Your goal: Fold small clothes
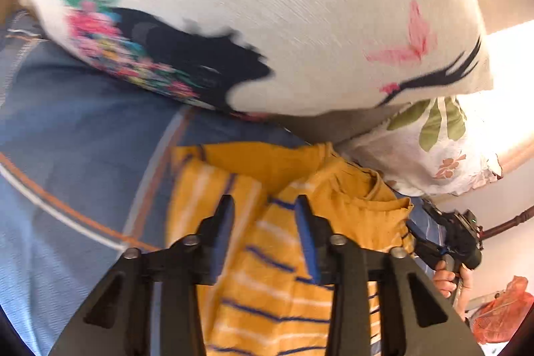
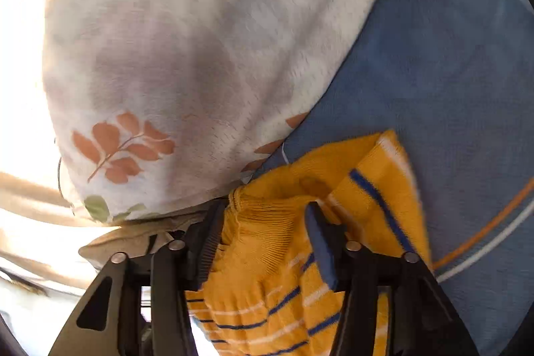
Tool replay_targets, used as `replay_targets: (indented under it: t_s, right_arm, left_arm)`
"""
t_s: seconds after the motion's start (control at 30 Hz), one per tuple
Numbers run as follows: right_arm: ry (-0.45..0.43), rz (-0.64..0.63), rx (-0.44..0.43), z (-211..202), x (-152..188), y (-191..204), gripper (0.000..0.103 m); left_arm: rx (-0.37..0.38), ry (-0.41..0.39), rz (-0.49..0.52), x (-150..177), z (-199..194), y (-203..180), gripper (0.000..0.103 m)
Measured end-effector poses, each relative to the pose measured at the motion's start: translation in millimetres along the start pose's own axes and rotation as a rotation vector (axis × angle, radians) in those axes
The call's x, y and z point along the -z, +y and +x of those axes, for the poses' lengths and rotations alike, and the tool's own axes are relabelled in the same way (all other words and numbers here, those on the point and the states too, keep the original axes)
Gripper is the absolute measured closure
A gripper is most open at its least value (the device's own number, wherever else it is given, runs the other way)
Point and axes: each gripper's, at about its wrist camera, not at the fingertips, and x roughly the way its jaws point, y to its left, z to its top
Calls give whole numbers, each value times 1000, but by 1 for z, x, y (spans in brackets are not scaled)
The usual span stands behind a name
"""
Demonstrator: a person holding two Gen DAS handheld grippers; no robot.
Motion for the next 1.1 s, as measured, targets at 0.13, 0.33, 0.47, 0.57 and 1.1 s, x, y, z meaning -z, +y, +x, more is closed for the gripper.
replay_targets:
  t_s: [0.13,0.33,0.47,0.57,1.1]
  right_arm:
    - [-33,-69,96,-32,7,-2,36]
    - [35,-216,265,-53,41,-10,35]
    - [53,-209,283,-46,58,-20,35]
    - [60,-231,283,-33,70,-17,32]
    - [180,-191,81,-53,84,0,87]
  left_arm:
    - [-48,9,-19,7,-14,21,61]
    - [10,105,48,38,-8,22,47]
    - [95,155,67,51,6,21,36]
    - [135,172,64,55,21,19,29]
    - [65,214,-3,65,-28,-2,94]
